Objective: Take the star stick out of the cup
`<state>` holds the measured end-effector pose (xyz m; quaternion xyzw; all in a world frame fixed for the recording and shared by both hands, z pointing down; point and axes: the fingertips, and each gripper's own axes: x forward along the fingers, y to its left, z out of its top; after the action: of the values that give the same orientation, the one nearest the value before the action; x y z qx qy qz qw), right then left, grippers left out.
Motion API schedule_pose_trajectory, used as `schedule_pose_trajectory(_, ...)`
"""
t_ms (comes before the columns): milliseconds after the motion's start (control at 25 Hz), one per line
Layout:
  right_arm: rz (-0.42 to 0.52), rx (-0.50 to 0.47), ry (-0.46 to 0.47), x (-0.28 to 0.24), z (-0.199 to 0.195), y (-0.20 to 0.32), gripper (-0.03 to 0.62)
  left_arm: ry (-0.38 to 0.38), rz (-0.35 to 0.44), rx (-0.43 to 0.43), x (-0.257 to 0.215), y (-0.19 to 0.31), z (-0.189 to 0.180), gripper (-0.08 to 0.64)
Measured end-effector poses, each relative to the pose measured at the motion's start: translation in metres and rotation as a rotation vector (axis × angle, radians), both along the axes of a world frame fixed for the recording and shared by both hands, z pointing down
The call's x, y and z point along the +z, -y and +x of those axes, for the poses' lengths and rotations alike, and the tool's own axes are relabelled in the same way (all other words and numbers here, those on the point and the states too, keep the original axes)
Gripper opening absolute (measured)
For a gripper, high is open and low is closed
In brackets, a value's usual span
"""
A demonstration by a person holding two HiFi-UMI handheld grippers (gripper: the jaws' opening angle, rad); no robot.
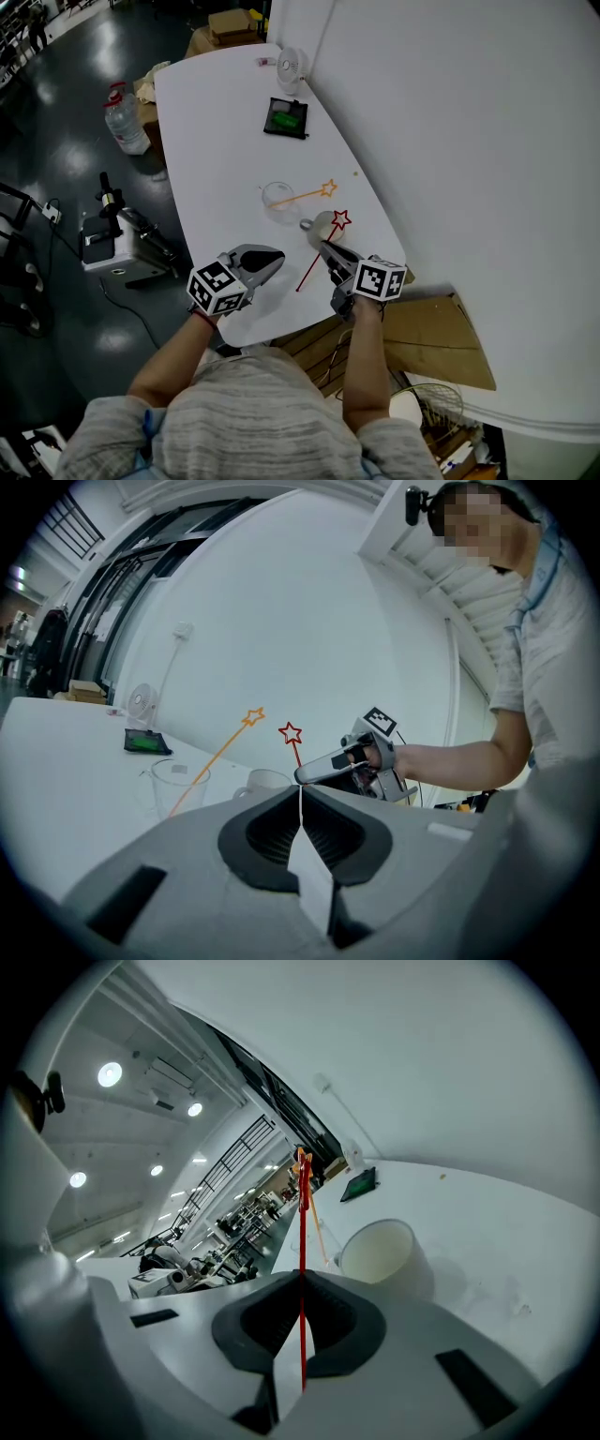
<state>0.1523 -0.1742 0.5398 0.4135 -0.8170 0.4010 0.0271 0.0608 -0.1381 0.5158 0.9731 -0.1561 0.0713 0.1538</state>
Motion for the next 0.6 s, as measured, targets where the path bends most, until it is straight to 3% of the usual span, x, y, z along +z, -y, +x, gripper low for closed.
schedule_pose_trajectory(600,-0.234,-0.128,0.056,0.06,-0.039,-0.026,0.012,0.009,-0.015,-0.005,0.005,-0.004,-0.005,0.017)
